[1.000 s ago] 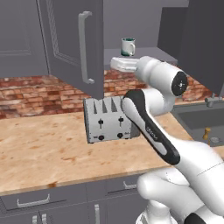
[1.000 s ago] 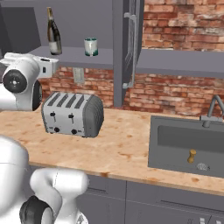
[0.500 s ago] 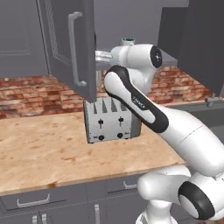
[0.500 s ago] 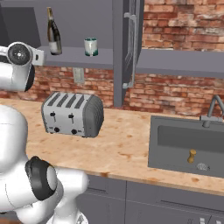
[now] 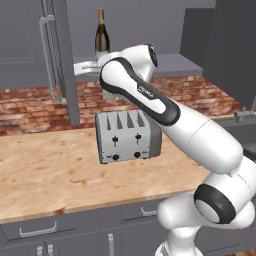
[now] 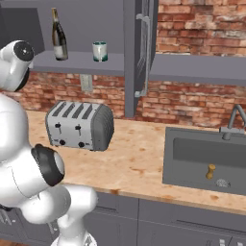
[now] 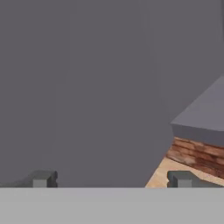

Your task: Open the cabinet directly in front. Then move the wine and the mug to the dining counter with the candle on it.

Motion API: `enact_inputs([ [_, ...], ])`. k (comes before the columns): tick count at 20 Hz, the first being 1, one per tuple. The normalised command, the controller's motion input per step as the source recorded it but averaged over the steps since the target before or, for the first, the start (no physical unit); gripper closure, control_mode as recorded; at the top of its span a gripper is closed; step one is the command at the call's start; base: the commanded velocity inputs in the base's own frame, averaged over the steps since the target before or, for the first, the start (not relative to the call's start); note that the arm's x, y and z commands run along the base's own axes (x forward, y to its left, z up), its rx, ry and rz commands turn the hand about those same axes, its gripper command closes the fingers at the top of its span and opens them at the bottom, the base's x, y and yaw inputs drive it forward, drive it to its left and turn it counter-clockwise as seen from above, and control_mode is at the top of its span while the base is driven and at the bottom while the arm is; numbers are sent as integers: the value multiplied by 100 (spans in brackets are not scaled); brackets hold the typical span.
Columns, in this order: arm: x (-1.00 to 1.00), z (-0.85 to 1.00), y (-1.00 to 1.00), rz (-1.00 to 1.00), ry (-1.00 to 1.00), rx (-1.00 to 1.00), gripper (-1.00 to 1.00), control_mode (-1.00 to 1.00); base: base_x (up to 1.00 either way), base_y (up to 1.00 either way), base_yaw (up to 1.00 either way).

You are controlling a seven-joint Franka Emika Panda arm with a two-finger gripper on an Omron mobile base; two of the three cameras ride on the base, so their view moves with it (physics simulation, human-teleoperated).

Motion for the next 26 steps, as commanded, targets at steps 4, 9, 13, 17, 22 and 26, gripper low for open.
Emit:
enact_inputs([
  [4, 6, -5, 18, 0, 0, 0, -100, -100, 0, 0, 0],
  [9, -8, 20, -28, -14, -4, 1, -100, -100, 0, 0, 0],
  [13, -16, 26, -59, -41, -1, 0, -100, -100, 0, 0, 0],
  [17, -12, 20, -65, -47, 0, -3, -100, -100, 0, 0, 0],
  [22, -16, 33, -65, -40, 0, -5, -100, -100, 0, 0, 0],
  [26, -9, 24, -25, -6, -6, -10, -100, -100, 0, 0, 0],
])
